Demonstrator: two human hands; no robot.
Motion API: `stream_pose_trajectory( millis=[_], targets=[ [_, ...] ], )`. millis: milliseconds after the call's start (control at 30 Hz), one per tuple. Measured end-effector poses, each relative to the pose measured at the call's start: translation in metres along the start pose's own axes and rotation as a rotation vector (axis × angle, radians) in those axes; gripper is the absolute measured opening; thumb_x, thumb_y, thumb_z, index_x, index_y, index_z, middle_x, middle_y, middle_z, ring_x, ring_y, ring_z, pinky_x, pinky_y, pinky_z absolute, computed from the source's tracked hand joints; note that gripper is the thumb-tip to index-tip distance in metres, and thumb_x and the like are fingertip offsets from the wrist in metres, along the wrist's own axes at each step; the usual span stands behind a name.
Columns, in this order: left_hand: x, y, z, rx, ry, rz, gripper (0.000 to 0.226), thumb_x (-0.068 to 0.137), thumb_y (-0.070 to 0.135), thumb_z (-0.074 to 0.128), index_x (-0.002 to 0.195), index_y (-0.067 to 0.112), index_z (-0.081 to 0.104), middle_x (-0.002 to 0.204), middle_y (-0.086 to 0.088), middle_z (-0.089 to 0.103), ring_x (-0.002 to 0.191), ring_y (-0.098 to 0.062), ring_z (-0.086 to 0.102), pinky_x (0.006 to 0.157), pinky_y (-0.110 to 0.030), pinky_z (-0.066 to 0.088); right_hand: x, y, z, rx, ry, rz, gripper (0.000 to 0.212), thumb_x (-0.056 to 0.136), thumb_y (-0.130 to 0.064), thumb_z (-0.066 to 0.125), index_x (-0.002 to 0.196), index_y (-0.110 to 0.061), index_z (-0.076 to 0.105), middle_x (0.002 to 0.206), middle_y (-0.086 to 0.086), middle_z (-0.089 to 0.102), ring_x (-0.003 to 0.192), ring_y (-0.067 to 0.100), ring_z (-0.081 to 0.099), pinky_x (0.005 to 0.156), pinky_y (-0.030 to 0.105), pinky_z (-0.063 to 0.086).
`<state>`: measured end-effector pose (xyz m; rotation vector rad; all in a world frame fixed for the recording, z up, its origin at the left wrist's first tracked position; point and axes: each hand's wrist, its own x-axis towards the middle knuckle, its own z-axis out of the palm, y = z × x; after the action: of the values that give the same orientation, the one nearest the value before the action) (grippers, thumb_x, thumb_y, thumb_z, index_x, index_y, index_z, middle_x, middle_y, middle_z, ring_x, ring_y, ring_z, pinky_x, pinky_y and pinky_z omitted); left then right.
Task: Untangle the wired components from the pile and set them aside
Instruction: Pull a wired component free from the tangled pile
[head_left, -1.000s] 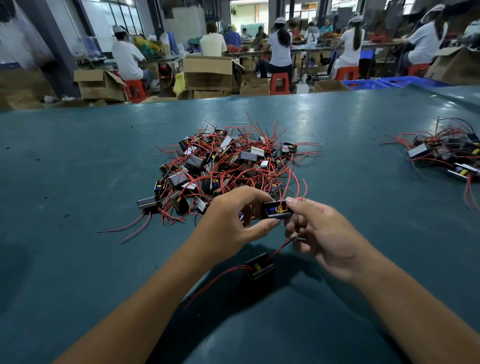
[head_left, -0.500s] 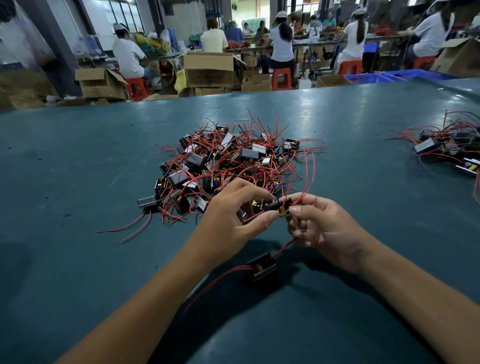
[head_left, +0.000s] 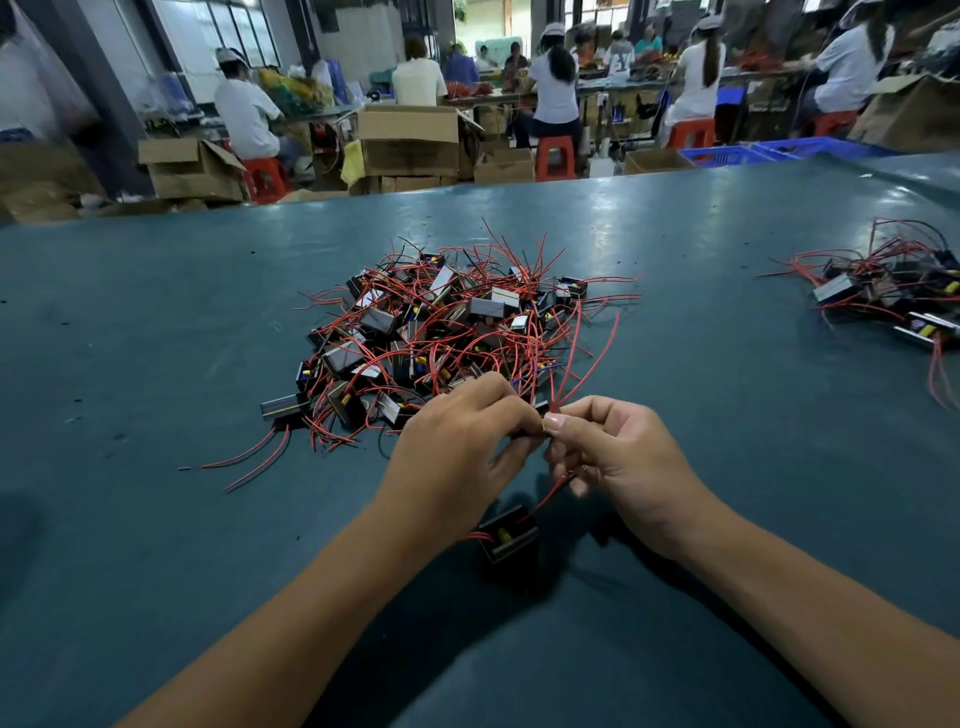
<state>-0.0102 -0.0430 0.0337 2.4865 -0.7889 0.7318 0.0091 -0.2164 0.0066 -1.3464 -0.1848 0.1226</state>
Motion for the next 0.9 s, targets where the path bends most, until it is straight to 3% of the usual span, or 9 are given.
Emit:
stream_pose_trajectory(
  millis=[167, 267, 367, 533, 700, 800, 900],
  targets=[
    [-0.001, -0.003, 0.004, -0.03, -0.129, -0.103, 0.01, 0.091, 0.025, 0.07, 0.094, 0.02, 0.062, 0.091, 0.014, 0.047, 0.079, -0.005, 0.046, 0.068, -0.024, 0.032, 0.0, 0.002, 0.001, -0.04, 0.01, 0.016, 0.014, 0.087, -0.009, 0.069, 0.091, 0.001, 0.059, 0.063, 0.012, 0.065, 0.057, 0.029, 0.055, 0.039, 0.021, 0.041],
    [0.001, -0.008, 0.001, -0.159, -0.132, -0.159, 0.008, 0.093, 0.026, 0.069, 0.093, 0.019, 0.065, 0.084, 0.016, 0.047, 0.076, 0.001, 0.047, 0.067, -0.026, 0.037, 0.0, 0.001, 0.002, -0.046, 0.006, 0.026, 0.014, 0.087, -0.01, 0.07, 0.088, -0.001, 0.06, 0.064, 0.013, 0.065, 0.064, 0.033, 0.056, 0.039, 0.021, 0.041],
    [0.002, -0.007, -0.005, -0.102, -0.091, -0.1, 0.008, 0.093, 0.023, 0.069, 0.097, 0.017, 0.071, 0.091, 0.011, 0.057, 0.079, -0.01, 0.055, 0.069, -0.039, 0.047, 0.001, 0.001, 0.0, -0.032, 0.008, 0.034, 0.013, 0.088, -0.012, 0.069, 0.087, -0.002, 0.06, 0.065, 0.012, 0.066, 0.057, 0.029, 0.058, 0.04, 0.021, 0.041],
    [0.004, -0.004, -0.01, 0.224, -0.169, 0.114, 0.015, 0.08, 0.02, 0.081, 0.089, 0.015, 0.07, 0.088, -0.001, 0.061, 0.077, -0.024, 0.061, 0.065, -0.03, 0.037, 0.0, 0.003, 0.001, -0.038, -0.017, 0.029, 0.014, 0.087, -0.013, 0.07, 0.086, -0.001, 0.062, 0.065, 0.012, 0.064, 0.062, 0.031, 0.05, 0.042, 0.023, 0.041],
    [0.002, -0.008, -0.007, 0.1, -0.251, 0.031, 0.009, 0.095, 0.024, 0.062, 0.099, 0.016, 0.063, 0.099, 0.001, 0.054, 0.09, -0.021, 0.053, 0.073, -0.03, 0.031, -0.001, 0.002, 0.002, -0.063, -0.024, 0.052, 0.02, 0.085, -0.019, 0.071, 0.085, -0.002, 0.062, 0.064, 0.011, 0.065, 0.068, 0.037, 0.051, 0.041, 0.023, 0.041],
    [0.003, -0.011, -0.006, 0.018, -0.26, -0.021, 0.007, 0.099, 0.025, 0.059, 0.098, 0.018, 0.062, 0.097, 0.009, 0.047, 0.087, -0.018, 0.052, 0.074, -0.031, 0.034, -0.002, 0.0, 0.003, -0.069, -0.026, 0.073, 0.033, 0.074, -0.032, 0.073, 0.083, -0.003, 0.061, 0.065, 0.011, 0.066, 0.068, 0.037, 0.053, 0.04, 0.022, 0.041],
    [0.003, -0.012, -0.005, 0.003, -0.244, -0.033, 0.008, 0.101, 0.023, 0.055, 0.098, 0.016, 0.059, 0.096, 0.01, 0.043, 0.082, -0.021, 0.05, 0.07, -0.032, 0.034, -0.002, -0.001, 0.003, -0.056, -0.018, 0.094, 0.027, 0.079, -0.03, 0.072, 0.079, -0.006, 0.06, 0.066, 0.012, 0.066, 0.066, 0.034, 0.055, 0.04, 0.022, 0.041]
  ],
)
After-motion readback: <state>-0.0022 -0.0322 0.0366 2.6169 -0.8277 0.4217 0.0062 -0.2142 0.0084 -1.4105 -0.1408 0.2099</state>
